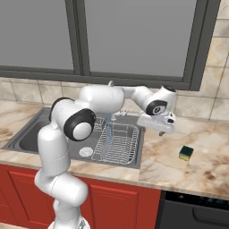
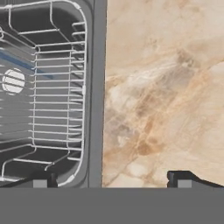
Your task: Soak the sponge with water for a few seconds and then drop it inside the sink.
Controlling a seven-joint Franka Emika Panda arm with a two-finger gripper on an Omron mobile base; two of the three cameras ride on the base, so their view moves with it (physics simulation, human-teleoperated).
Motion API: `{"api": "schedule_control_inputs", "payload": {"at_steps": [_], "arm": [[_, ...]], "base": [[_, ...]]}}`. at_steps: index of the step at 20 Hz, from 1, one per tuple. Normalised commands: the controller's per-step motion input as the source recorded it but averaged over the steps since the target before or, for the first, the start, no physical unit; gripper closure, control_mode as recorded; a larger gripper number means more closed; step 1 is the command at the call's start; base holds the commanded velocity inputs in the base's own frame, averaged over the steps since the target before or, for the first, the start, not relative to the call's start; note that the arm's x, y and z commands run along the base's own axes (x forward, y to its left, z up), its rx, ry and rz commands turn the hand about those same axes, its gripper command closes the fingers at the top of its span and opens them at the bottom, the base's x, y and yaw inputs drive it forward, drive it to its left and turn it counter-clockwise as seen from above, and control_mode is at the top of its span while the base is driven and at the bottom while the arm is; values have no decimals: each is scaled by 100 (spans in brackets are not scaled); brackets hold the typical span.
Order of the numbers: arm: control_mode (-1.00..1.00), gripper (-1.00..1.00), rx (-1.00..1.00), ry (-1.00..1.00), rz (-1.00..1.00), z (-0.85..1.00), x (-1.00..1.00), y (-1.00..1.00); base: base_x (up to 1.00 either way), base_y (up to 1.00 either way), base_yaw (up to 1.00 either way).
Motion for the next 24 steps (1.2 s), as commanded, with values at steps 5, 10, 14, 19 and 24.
{"api": "schedule_control_inputs", "payload": {"at_steps": [5,10,14,19,24], "arm": [[-100,-100,-6,10,0,0,-3,-8],[-100,-100,-3,9,-1,1,-14,-18],[-100,-100,0,1,0,0,-1,-20],[-100,-100,0,0,0,0,0,-20],[-100,-100,0,0,0,-10,0,-22]], "base": [[0,0,0],[0,0,0],[0,0,0],[0,0,0],[0,0,0]]}}
